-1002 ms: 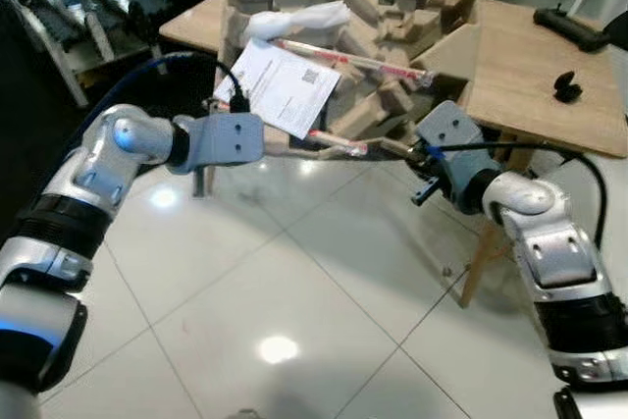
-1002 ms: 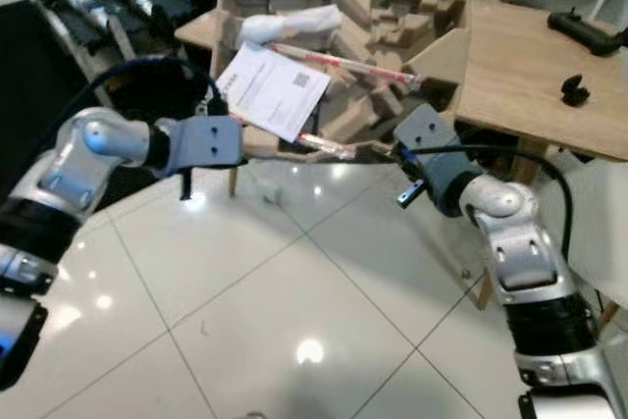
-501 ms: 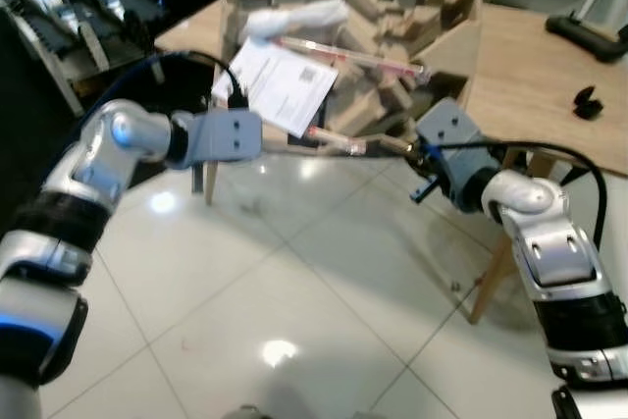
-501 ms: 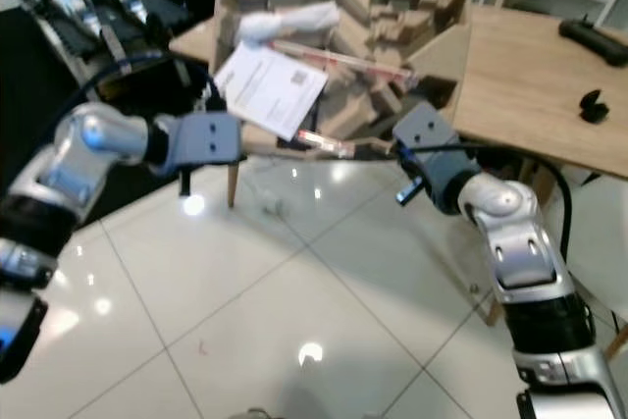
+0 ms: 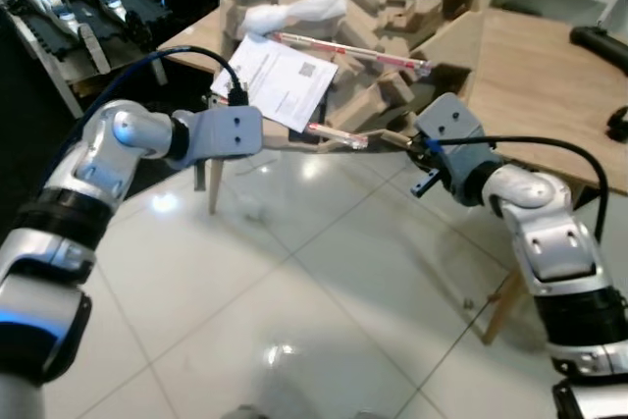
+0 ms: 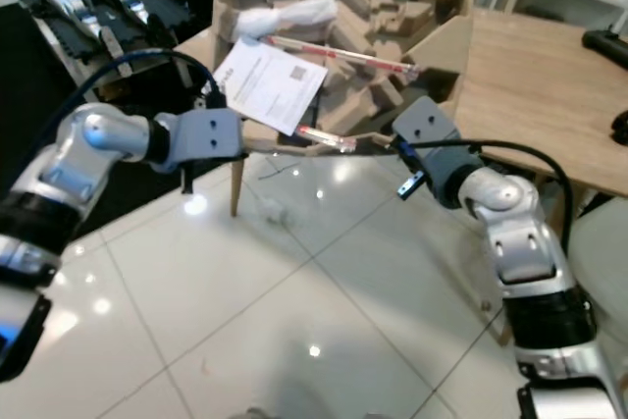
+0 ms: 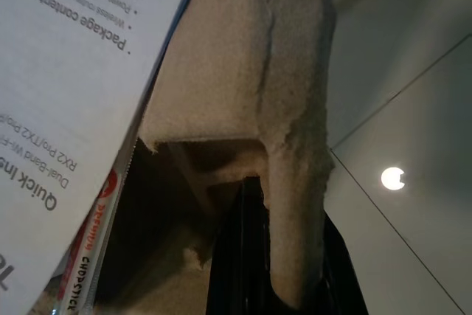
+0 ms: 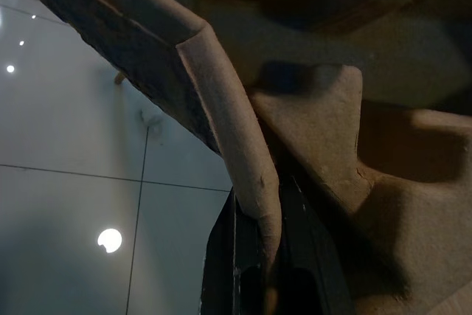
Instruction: Picking trash to rubbish bin
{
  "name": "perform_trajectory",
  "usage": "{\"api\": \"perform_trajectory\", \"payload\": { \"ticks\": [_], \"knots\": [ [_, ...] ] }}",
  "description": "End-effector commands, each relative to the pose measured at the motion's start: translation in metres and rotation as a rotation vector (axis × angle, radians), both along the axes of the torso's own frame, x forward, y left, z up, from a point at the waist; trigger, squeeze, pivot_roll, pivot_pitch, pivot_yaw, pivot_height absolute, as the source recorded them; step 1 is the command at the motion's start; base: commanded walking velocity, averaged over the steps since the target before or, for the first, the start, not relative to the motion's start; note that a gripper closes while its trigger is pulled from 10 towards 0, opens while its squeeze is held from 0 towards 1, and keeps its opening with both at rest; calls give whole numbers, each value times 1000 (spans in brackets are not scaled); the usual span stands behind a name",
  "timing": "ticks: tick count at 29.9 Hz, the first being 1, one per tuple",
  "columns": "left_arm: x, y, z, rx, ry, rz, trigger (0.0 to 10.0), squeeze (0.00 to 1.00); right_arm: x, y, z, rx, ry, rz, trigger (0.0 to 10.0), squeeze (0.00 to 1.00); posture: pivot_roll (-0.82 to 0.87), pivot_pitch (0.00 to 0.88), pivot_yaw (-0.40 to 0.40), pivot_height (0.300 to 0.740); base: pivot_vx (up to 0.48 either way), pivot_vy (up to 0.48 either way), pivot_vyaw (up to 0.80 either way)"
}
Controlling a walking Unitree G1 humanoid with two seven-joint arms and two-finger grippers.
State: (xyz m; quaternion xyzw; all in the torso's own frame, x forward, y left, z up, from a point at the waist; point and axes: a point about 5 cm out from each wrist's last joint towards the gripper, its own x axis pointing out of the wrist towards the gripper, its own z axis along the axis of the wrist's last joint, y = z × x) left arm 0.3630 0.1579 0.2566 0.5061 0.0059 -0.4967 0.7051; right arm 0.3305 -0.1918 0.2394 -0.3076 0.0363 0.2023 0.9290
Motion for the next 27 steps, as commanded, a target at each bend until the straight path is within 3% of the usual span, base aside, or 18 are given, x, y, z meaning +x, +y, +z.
{"api": "perform_trajectory", "payload": {
  "ticks": [1, 27],
  "knots": [
    [-7, -29, 3, -6, -21, -156, 10000, 0, 2, 5, 8, -6, -54, 3, 10000, 0, -36, 102, 46, 740, 364, 0, 0],
    [-6, -37, 13, 17, -52, -201, 10000, 0, 4, 5, 18, -7, -112, -9, 10000, 0, -48, 94, 55, 740, 367, 0, 0]
  ]
}}
